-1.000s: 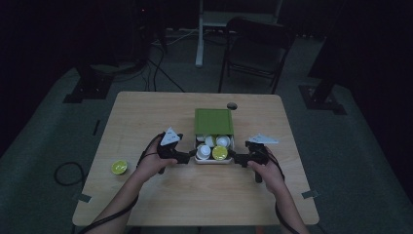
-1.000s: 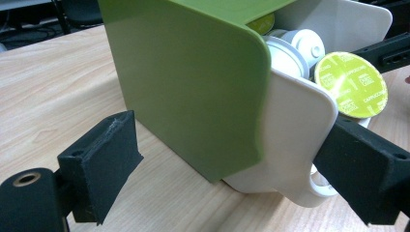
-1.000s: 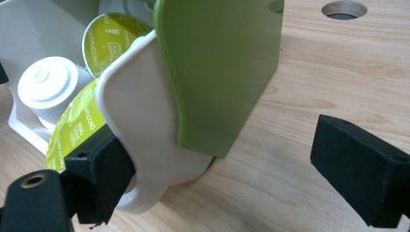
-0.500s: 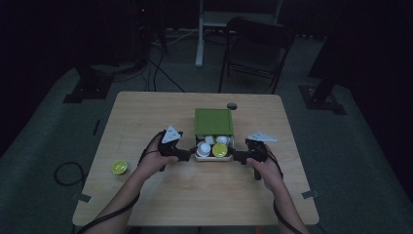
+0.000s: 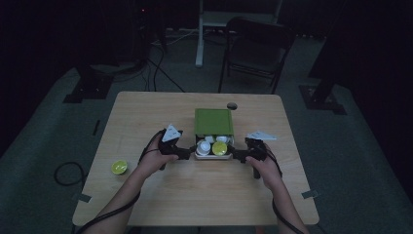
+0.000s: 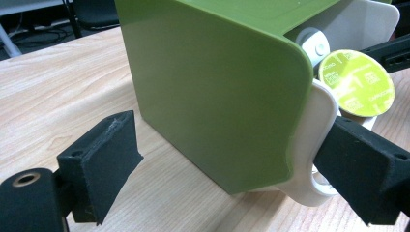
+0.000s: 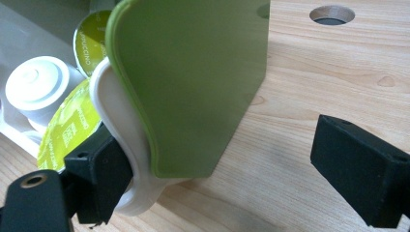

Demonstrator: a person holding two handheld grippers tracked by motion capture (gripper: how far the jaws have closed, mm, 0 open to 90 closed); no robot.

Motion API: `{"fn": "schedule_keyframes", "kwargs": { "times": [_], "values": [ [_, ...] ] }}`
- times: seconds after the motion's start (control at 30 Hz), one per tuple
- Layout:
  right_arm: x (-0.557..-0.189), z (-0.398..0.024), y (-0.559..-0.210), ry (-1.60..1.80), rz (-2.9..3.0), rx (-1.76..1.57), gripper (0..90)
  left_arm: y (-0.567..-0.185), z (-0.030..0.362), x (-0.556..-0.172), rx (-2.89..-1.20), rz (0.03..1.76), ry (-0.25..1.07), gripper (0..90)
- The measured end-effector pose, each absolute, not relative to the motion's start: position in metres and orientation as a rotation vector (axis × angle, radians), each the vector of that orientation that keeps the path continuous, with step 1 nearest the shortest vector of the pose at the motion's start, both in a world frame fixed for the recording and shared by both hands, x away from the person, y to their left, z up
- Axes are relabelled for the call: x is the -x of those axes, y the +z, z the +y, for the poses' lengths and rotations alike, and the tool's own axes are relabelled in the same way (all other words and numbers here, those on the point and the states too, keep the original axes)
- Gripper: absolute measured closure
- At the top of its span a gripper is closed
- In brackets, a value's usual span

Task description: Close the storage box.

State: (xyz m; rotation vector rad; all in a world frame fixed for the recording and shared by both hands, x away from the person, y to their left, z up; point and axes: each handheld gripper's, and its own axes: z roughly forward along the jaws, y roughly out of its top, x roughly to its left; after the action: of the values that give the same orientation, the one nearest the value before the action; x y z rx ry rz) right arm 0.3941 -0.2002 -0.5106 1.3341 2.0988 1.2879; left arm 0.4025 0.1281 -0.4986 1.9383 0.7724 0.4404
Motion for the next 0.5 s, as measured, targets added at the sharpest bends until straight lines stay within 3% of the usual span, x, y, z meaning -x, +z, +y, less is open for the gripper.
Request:
{"fn": "schedule_keyframes", "kwargs": {
  "times": [0.5],
  "values": [
    [-0.3993, -0.1983, -0.5114, 1.272, 2.089, -1.345, 10.5, -0.4996, 0.1272, -0.4086, -1.929, 0.789, 0.454, 9.7]
  ]
}}
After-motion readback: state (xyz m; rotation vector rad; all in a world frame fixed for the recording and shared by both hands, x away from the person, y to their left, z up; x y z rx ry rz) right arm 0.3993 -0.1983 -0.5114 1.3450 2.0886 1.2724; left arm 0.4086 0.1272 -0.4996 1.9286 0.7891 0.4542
